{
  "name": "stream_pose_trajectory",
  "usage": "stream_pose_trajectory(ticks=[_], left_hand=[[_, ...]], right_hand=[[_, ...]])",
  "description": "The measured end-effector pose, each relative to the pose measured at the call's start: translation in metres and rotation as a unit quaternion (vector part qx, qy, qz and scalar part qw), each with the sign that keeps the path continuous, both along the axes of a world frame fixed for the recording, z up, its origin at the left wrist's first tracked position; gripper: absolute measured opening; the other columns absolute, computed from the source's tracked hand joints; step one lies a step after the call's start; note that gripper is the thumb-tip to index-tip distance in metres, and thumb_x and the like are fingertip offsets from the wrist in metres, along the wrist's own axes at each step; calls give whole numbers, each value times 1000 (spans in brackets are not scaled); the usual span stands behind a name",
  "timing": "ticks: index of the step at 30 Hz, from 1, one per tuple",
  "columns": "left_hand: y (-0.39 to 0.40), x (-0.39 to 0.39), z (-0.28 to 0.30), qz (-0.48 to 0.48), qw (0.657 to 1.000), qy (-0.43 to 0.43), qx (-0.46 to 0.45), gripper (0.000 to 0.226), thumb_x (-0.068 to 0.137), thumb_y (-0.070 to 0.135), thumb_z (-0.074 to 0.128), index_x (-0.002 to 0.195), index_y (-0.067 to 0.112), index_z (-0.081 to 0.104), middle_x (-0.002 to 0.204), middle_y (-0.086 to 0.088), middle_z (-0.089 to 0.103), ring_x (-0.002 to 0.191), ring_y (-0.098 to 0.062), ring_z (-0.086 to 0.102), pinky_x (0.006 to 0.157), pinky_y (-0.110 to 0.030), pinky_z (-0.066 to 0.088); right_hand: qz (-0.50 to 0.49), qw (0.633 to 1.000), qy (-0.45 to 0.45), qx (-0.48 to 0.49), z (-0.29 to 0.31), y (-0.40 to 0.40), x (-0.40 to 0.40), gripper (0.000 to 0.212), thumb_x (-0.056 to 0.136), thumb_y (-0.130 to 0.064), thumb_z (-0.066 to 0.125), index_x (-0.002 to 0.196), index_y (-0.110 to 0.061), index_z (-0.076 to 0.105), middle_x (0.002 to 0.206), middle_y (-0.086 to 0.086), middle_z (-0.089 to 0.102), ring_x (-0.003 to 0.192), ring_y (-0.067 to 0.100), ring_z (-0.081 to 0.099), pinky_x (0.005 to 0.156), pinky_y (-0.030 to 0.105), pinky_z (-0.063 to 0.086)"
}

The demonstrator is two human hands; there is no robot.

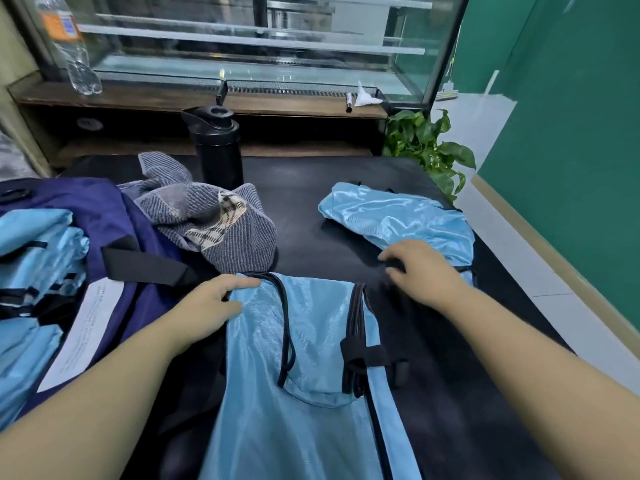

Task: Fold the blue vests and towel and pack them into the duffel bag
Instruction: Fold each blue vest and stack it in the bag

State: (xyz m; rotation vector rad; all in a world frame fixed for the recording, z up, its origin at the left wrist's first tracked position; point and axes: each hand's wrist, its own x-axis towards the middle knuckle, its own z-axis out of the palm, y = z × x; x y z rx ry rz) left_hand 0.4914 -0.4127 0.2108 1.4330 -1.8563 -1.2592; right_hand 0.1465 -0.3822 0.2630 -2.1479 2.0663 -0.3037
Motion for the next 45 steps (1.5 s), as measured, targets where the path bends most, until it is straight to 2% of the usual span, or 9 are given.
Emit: stream_pose_trajectory(ticks=[5, 12, 15, 19, 23, 26, 33, 38, 45], left_hand=[[2, -2, 2, 2, 1000, 10, 6, 53, 84, -6, 55, 103, 42, 64, 122, 10, 58, 115, -11, 55, 106, -38, 41], [2, -1, 5, 0, 1000, 6, 10, 52, 84, -5, 55, 106, 41, 66, 124, 8, 60, 115, -13, 57, 105, -38, 42], [4, -4, 9, -1, 1000, -28, -9, 49, 85, -5, 54, 117, 32, 63, 126, 9, 56, 116, -11, 53, 99, -27, 40], [6, -4, 9, 0, 999, -32, -15, 49, 85, -5, 55, 116, 31, 62, 124, 4, 58, 114, -15, 55, 105, -35, 41], [7, -7, 10, 11, 999, -42, -20, 48, 88, 0, 57, 107, 44, 59, 86, 0, 48, 74, -14, 47, 72, -18, 39], [7, -10, 12, 10, 998, -44, -32, 46, 88, -2, 56, 108, 40, 58, 81, 4, 42, 67, -9, 40, 63, -9, 34], [10, -13, 15, 18, 997, -53, -52, 44, 89, -1, 54, 121, 28, 60, 78, 9, 41, 65, -7, 39, 61, -8, 34], [7, -11, 12, 20, 998, -49, -40, 40, 90, 5, 56, 109, 40, 59, 75, 3, 39, 62, -9, 37, 55, -12, 32], [9, -11, 13, 17, 997, -49, -50, 38, 90, 7, 58, 113, 37, 59, 77, 5, 40, 63, -8, 39, 58, -9, 34]], right_hand=[[-11, 982, -139, 127, 2, 60, 33, 15, 88, -36, 61, 86, -21, 63, 82, -10, 63, 74, 7, 56, 73, 25, 45], [-21, 905, -294, 306, 18, 107, 33, 20, 72, -22, 56, 89, -29, 50, 79, -13, 58, 69, 9, 49, 70, 27, 38], [11, 927, -246, 284, 12, 120, 34, 23, 80, -20, 66, 89, -30, 47, 77, -15, 54, 62, 5, 44, 62, 22, 39], [-21, 962, -200, 182, 14, 123, 19, 11, 82, -21, 66, 75, -24, 58, 64, -15, 56, 57, 1, 48, 63, 24, 44], [-92, 971, -141, 167, 24, 120, -3, 16, 81, -22, 62, 67, -19, 56, 60, -10, 53, 54, 6, 46, 55, 23, 37], [-96, 960, -113, 236, 15, 114, 0, 24, 82, -27, 62, 64, -19, 48, 62, -7, 51, 56, 10, 46, 54, 25, 35], [-155, 963, -65, 212, 25, 103, 8, 48, 81, -68, 54, 80, -20, 60, 81, -6, 60, 74, 9, 56, 59, 25, 39], [-53, 989, -131, 49, 21, 83, 45, 32, 83, -57, 60, 96, -27, 57, 99, -8, 56, 93, 10, 52, 82, 29, 45], [155, 979, 43, 127, 10, 91, 70, 31, 78, -45, 66, 101, -28, 56, 104, -9, 48, 102, 11, 37, 92, 30, 34]])
